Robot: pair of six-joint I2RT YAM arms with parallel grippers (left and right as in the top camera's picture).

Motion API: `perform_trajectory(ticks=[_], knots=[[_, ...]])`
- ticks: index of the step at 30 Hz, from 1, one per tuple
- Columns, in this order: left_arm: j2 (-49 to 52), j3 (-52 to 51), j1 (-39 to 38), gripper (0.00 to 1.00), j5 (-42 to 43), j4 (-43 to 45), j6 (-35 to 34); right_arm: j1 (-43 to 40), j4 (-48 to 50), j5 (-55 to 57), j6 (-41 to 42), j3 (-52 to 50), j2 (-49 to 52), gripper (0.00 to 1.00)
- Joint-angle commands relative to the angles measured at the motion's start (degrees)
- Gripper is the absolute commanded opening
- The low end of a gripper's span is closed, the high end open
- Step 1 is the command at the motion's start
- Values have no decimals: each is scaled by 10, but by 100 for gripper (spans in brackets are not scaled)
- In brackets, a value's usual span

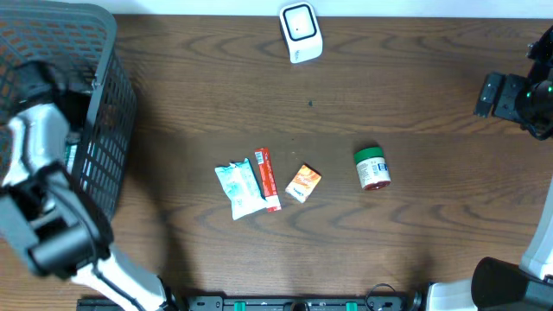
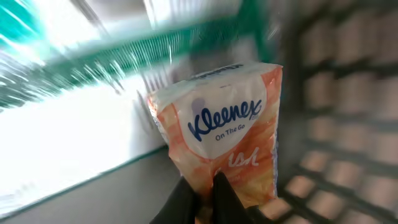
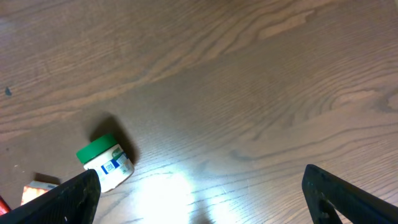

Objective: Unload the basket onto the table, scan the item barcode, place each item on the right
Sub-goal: 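Carry the second Kleenex pack out and set it near the jar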

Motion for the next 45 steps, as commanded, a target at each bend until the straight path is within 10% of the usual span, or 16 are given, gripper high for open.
perform_trajectory(ticks=[1,11,21,37,45], knots=[[-116,9,27,7,-12,2,58,-1,0,-1,9,6,2,99],[-352,40,13,7,-24,-137,154,-1,0,-1,8,6,2,99],[-431,61,-228,7,-171,-269,183,-1,0,-1,8,6,2,99],[-120,25,-686,8,-323,-322,108,-1,0,-1,8,6,2,99],[29,25,-797,8,-587,-234,146,-1,0,-1,8,6,2,99]])
